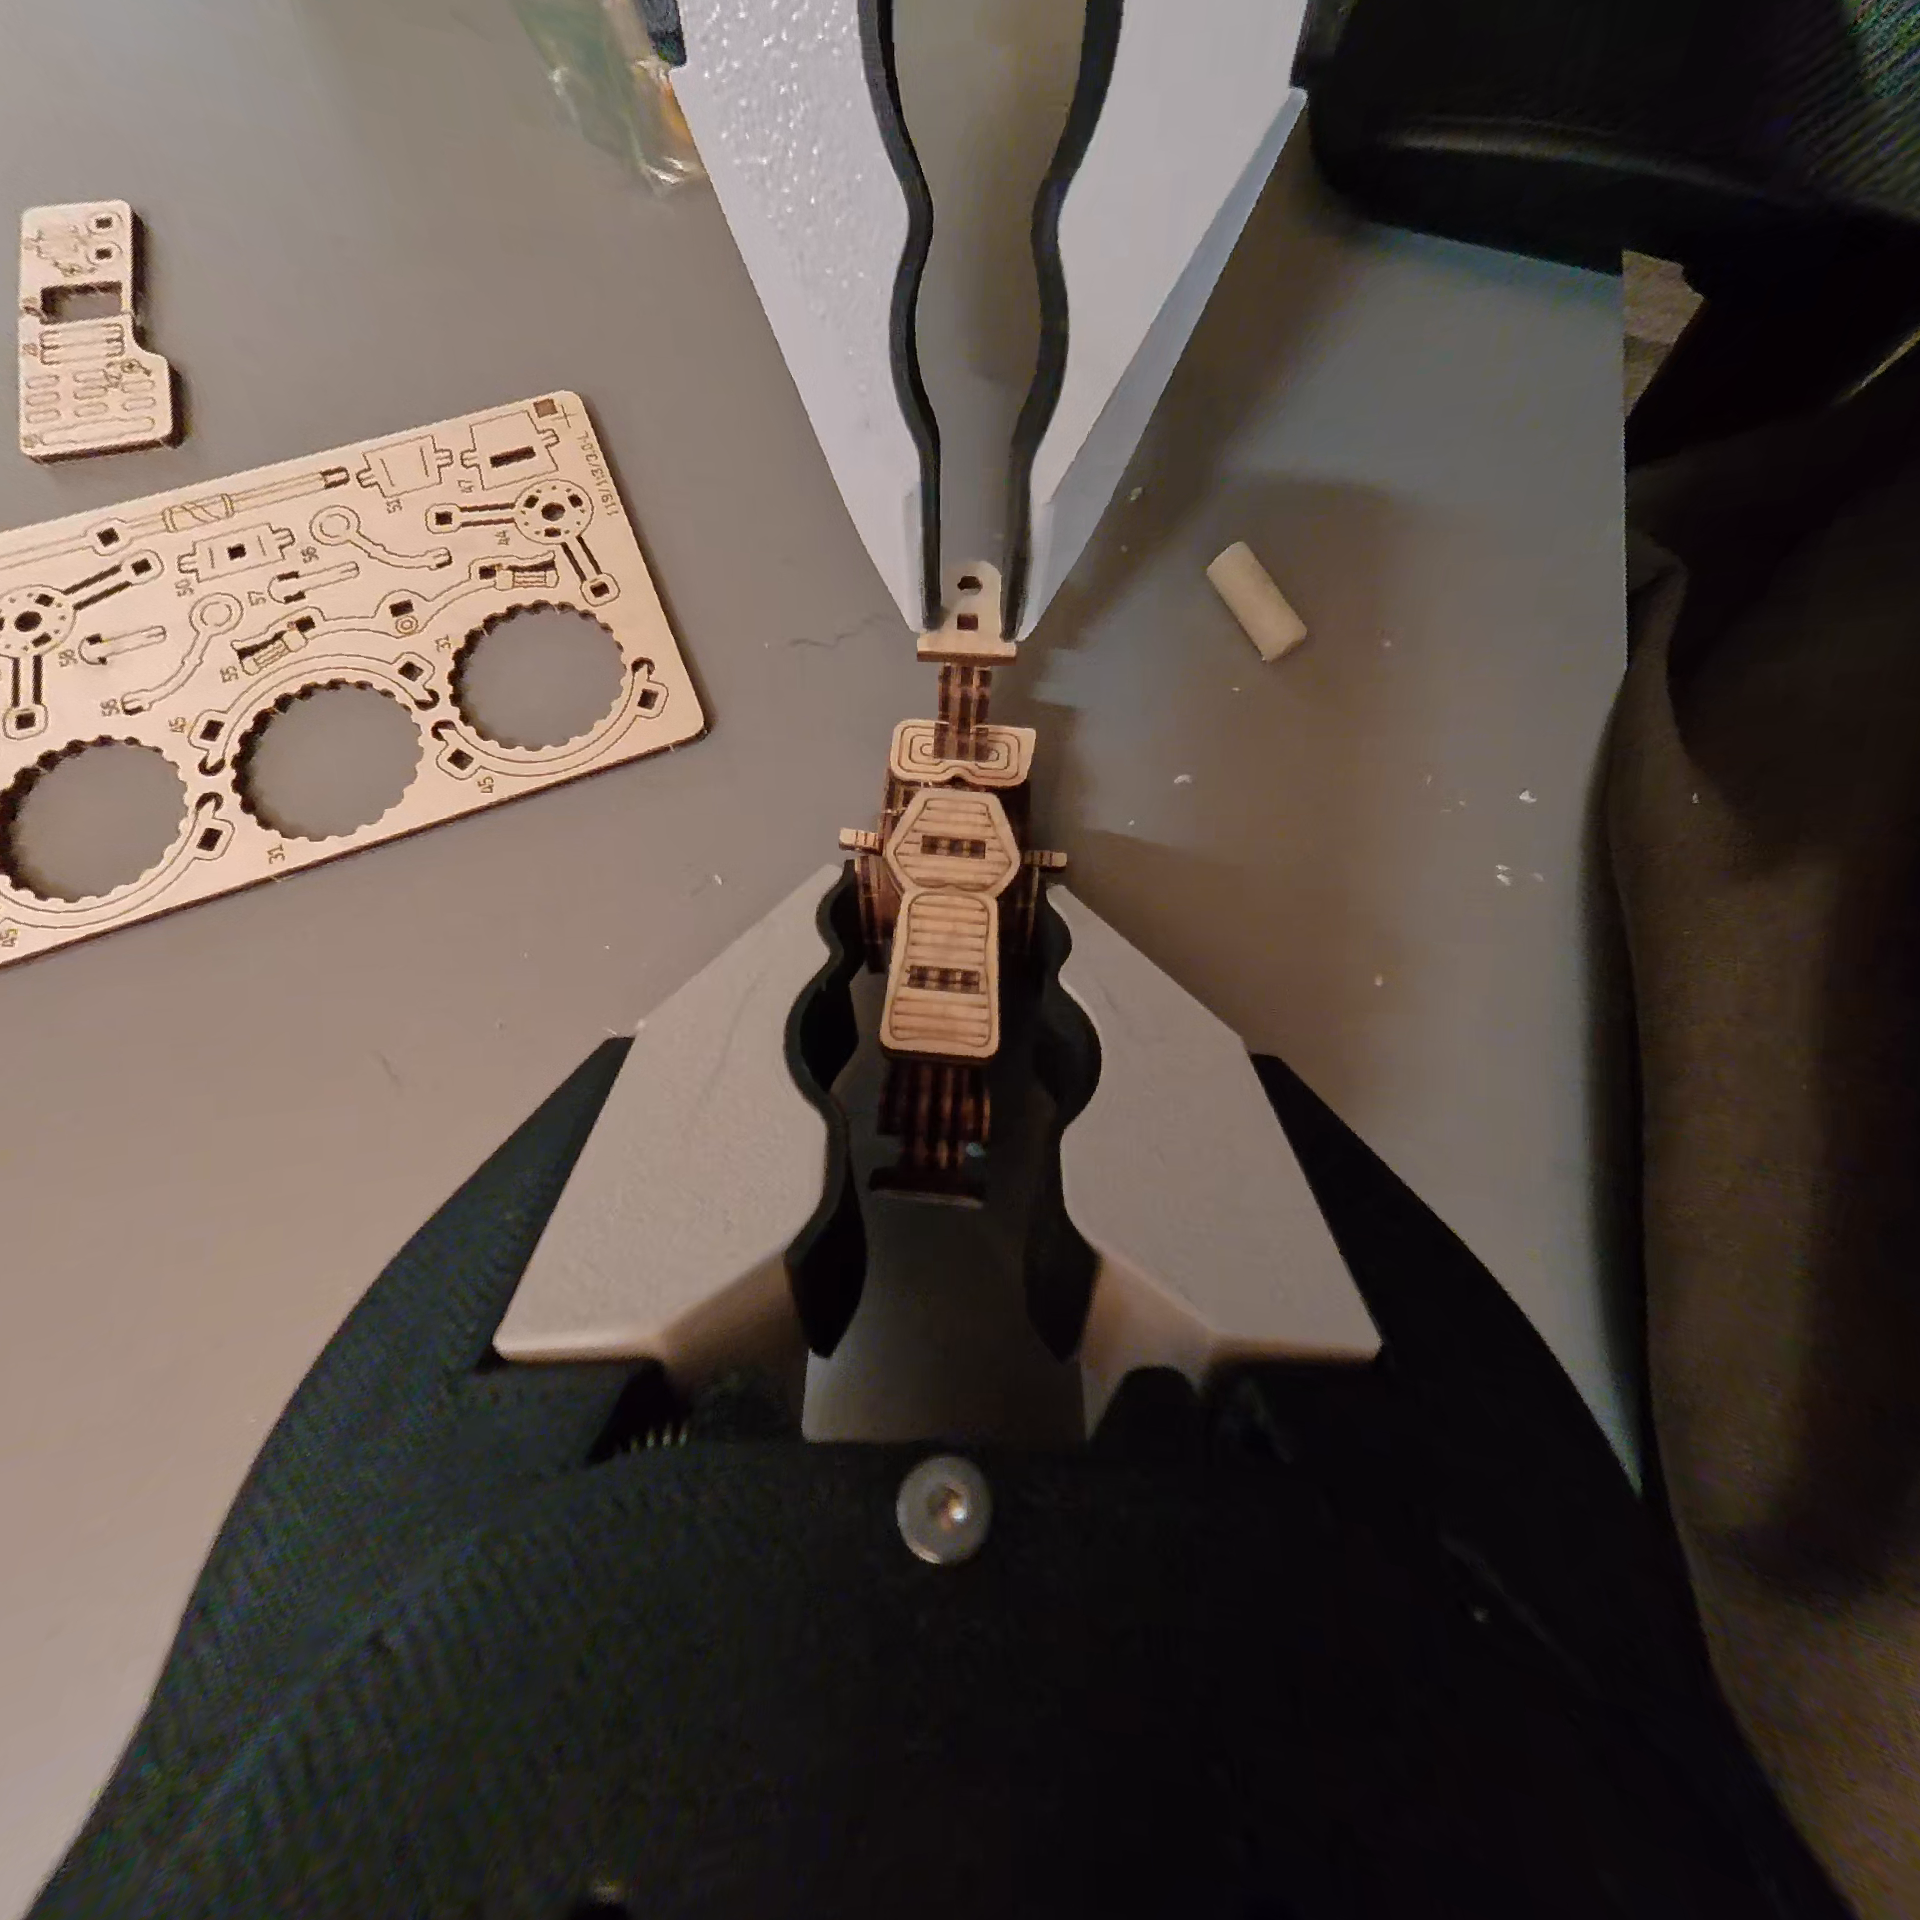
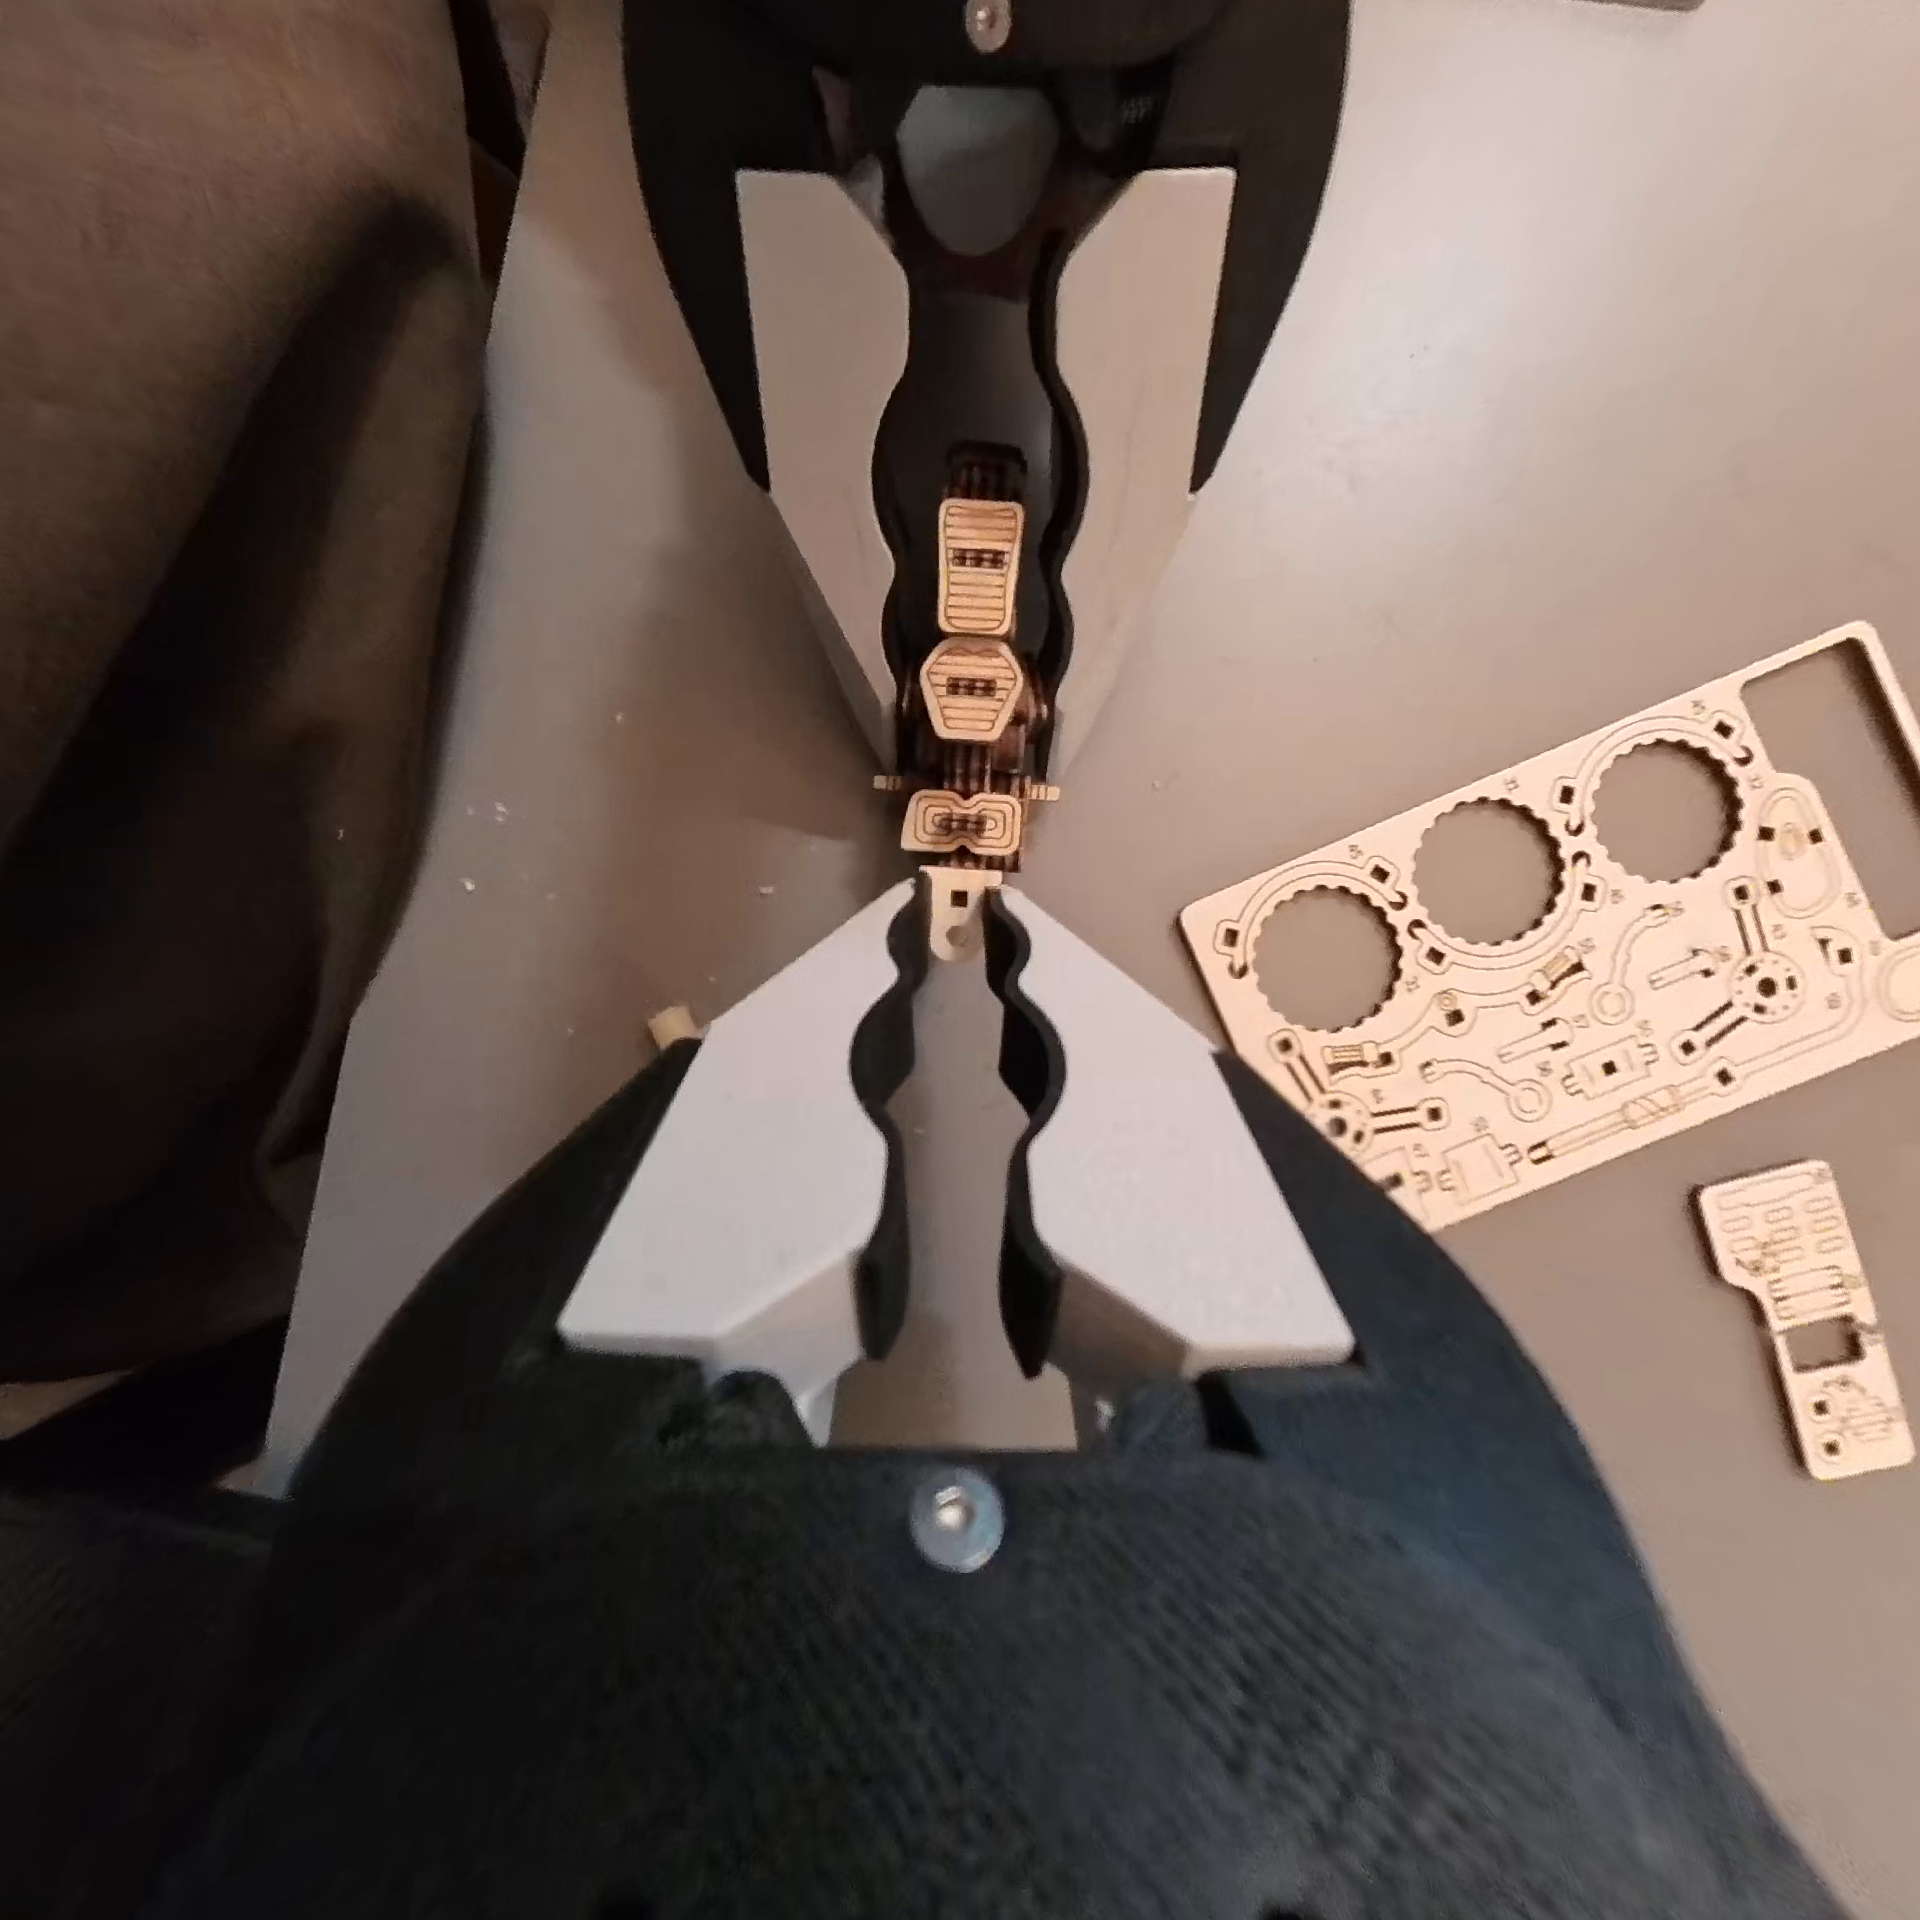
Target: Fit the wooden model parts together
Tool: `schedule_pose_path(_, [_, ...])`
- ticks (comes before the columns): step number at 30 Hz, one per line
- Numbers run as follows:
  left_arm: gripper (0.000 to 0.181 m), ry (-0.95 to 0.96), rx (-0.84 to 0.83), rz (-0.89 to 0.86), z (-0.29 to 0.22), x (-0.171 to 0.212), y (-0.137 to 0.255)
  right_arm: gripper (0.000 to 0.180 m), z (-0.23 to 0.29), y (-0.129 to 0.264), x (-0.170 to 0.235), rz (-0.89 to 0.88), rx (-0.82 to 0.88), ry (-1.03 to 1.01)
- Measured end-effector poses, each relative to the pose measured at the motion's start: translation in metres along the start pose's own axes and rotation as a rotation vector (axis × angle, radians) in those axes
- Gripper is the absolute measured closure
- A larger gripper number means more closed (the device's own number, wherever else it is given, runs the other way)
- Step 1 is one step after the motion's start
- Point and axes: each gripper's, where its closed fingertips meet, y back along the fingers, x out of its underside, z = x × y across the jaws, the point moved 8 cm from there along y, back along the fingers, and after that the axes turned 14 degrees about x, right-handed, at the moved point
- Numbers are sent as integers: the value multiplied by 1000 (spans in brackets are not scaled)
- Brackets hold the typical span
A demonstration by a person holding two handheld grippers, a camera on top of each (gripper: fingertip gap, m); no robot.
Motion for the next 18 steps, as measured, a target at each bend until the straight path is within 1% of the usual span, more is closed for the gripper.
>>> schedule_pose_path(3, [152, 0, 1, 0, 0, 0, 0, 171, 2, 0, 2, -18, 23, -36])
schedule_pose_path(6, [152, -2, 0, 1, 0, 0, 0, 171, 5, 1, 1, -15, 53, 8])
schedule_pose_path(9, [152, -1, -1, 0, 0, 0, 0, 171, 3, 1, 2, -29, 41, 6])
schedule_pose_path(13, [152, 7, 5, -2, 0, 0, 0, 171, 1, 0, 7, -80, 34, -77])
schedule_pose_path(18, [152, 3, 5, -1, 0, 0, 0, 170, 8, 1, 13, -145, 110, -176])
